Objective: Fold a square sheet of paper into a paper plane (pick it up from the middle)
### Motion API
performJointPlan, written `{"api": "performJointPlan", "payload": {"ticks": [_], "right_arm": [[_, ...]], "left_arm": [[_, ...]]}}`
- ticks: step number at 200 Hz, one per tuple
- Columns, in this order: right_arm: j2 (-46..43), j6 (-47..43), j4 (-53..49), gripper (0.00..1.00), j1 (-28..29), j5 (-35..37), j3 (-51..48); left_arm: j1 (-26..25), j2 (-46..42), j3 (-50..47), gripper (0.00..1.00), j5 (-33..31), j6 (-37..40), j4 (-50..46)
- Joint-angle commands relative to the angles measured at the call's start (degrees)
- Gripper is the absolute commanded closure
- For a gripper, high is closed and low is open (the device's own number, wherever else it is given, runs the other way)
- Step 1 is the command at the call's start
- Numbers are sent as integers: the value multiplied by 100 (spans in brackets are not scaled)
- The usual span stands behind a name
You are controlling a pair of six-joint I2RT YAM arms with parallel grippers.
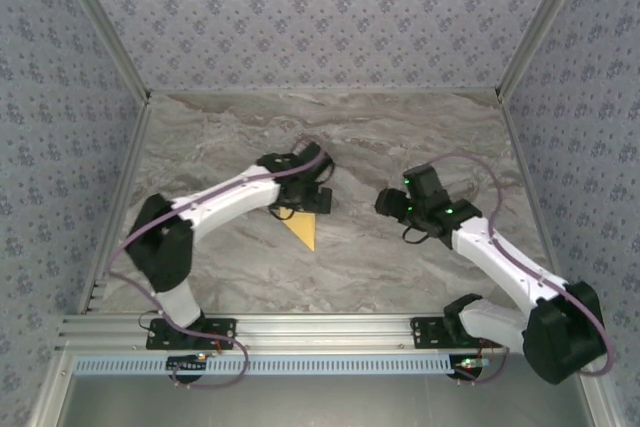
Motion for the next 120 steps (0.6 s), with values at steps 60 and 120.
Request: {"api": "performJointPlan", "payload": {"ticks": [60, 120], "right_arm": [[2823, 259, 1166, 58, 2402, 242, 1763], [4410, 165, 957, 64, 2451, -106, 2981]], "left_arm": [[1920, -2246, -2276, 1, 518, -941, 1022], [2700, -3133, -3118, 1, 938, -1000, 1049]]}}
